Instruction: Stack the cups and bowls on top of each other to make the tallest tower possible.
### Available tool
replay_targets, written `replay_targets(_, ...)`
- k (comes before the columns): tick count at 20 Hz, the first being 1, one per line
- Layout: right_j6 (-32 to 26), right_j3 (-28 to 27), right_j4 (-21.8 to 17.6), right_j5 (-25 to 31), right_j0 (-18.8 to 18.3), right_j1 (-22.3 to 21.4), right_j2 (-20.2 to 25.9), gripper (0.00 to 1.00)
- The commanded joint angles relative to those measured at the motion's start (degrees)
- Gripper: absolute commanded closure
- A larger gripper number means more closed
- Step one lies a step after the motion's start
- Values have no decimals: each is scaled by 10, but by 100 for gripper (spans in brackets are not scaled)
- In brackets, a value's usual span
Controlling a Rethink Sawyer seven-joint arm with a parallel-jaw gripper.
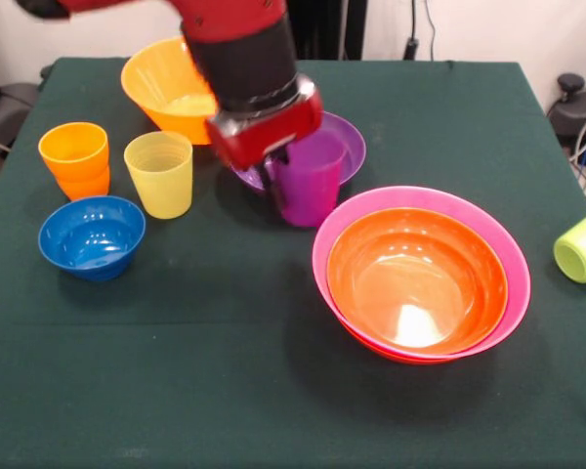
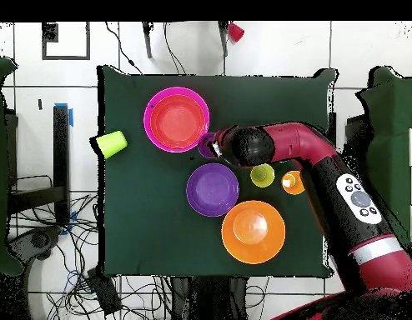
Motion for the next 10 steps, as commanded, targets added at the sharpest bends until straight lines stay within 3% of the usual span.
replay_targets(1,-29,47,76,125,39,-113,26,100)
replay_targets(10,22,42,133,141,73,-193,6,100)
